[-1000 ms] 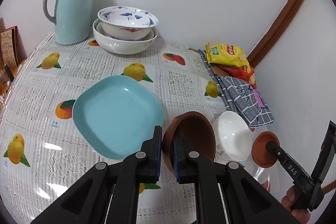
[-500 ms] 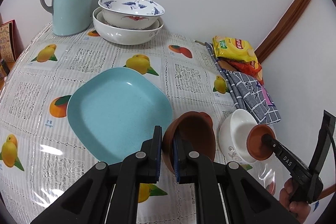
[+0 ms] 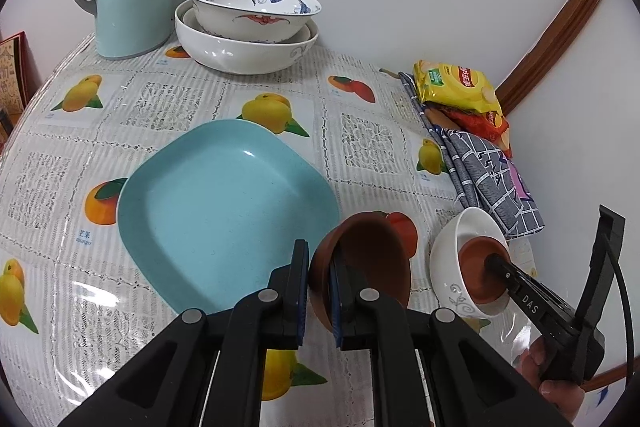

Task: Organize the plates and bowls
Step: 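Lower the brown bowl into the white bowl and open the right tool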

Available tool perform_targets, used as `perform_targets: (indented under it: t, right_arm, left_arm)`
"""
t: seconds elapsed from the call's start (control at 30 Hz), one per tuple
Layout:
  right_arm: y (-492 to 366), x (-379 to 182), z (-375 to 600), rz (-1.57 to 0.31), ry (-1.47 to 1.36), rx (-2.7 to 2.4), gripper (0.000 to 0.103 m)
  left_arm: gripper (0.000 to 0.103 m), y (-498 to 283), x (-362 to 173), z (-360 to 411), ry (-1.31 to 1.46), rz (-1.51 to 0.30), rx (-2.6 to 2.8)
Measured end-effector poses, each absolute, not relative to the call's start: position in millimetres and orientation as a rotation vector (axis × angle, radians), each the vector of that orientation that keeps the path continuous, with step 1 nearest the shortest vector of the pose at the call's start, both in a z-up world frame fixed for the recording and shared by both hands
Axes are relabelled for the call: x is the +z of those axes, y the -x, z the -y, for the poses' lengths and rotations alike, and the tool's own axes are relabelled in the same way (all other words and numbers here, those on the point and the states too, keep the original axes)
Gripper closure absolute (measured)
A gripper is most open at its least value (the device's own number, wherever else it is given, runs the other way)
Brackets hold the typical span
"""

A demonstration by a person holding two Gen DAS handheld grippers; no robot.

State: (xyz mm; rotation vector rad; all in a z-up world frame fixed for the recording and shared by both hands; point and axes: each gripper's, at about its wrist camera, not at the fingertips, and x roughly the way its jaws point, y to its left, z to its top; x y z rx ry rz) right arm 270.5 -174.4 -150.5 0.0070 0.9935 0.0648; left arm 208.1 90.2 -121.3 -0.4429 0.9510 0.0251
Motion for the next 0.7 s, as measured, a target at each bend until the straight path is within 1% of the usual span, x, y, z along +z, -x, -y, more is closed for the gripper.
perform_targets:
  t: [0.33, 0.7]
  right_arm:
    - [-279, -161, 168, -1.021, -0.003, 0.086, 0.094]
    - [-289, -174, 162, -1.042, 0.086, 0.055, 0.093]
  left_arm:
    - [0.093, -213, -126, -90, 0.438, -0.961, 0.021]
    - [0.093, -218, -130, -88, 0.431, -0.975, 0.017]
